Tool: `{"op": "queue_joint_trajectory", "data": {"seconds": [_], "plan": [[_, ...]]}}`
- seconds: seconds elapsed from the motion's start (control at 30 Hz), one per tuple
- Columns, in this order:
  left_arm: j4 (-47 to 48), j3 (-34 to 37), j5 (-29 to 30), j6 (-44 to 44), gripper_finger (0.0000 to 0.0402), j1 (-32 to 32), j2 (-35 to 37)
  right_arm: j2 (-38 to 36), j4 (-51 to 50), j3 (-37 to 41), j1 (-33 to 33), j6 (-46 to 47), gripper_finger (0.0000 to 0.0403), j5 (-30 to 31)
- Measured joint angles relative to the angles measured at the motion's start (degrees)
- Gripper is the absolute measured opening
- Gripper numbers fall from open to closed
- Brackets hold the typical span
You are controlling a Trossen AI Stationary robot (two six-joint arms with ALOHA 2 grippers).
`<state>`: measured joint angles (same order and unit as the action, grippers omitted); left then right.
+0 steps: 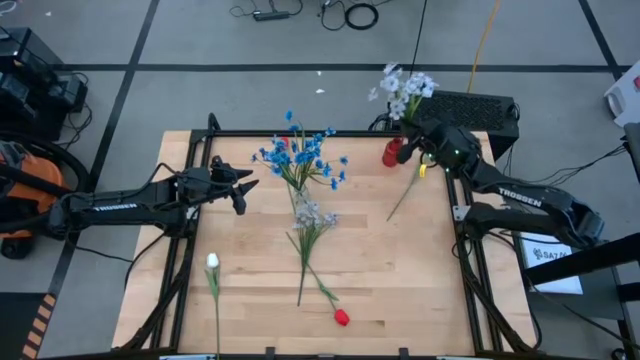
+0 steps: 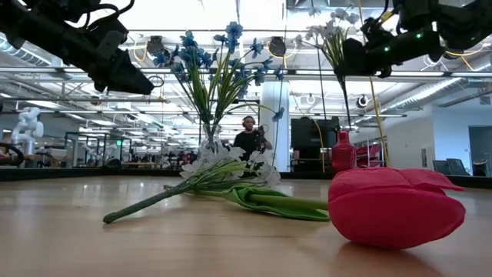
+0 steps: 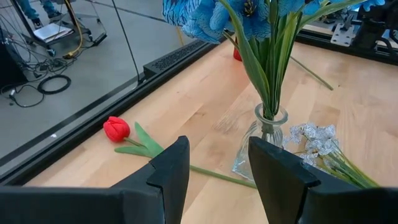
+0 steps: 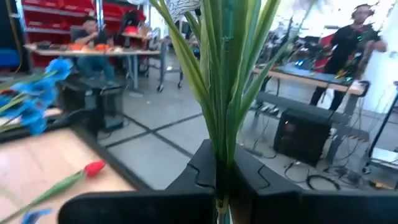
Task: Sort flowers into vase by color
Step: Put the top white flowers into the red vase
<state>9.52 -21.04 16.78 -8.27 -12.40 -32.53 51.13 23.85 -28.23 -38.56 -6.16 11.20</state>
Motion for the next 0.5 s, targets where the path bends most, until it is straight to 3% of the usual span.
{"op": "queue_joint_trajectory", "data": {"seconds": [0.13, 0.5], "plan": [[0.0, 0.0, 0.0, -0.3, 0.0171, 0.0, 0.0, 1.4, 3.4, 0.0, -2.9, 1.0, 0.0004, -5.2], [0.0, 0.0, 0.0, -0.3, 0.0171, 0.0, 0.0, 4.8, 6.6, 0.0, -7.2, 2.5, 0.0004, -10.1]]}}
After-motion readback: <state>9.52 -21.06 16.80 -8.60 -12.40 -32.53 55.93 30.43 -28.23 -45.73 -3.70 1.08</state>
